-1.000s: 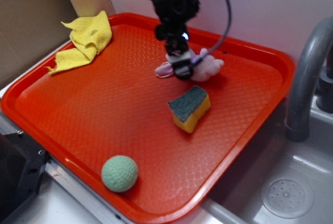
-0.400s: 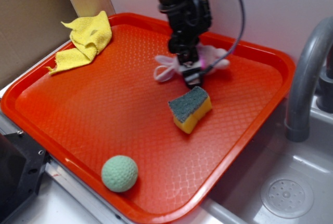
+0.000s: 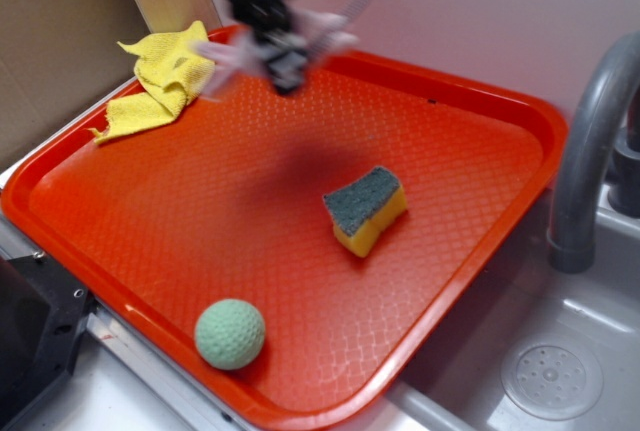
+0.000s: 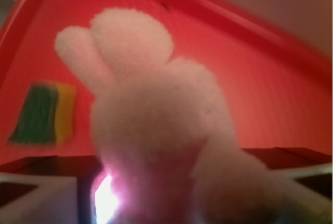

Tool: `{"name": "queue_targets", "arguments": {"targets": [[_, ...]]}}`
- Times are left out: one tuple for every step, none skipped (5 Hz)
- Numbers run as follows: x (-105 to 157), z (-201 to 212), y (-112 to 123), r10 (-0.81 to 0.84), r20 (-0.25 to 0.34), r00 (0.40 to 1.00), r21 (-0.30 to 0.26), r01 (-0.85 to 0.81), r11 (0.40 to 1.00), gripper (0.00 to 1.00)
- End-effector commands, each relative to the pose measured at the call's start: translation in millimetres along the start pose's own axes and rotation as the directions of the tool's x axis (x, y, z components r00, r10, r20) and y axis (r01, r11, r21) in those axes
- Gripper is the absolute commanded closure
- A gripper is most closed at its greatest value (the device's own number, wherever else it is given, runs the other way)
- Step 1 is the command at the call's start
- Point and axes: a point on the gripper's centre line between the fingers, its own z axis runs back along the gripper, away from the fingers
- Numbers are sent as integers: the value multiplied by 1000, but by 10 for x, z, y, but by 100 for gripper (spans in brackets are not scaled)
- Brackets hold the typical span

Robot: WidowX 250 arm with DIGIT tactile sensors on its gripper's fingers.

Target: Grab the pink bunny.

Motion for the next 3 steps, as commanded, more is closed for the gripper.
{"name": "queue_targets", "arguments": {"targets": [[-415, 868, -142, 320, 66, 945, -17, -320, 947, 100], [-463, 939, -303, 300, 119, 947, 8, -303, 953, 100], [-393, 837, -321, 310, 104, 945, 48, -316, 947, 100]]}}
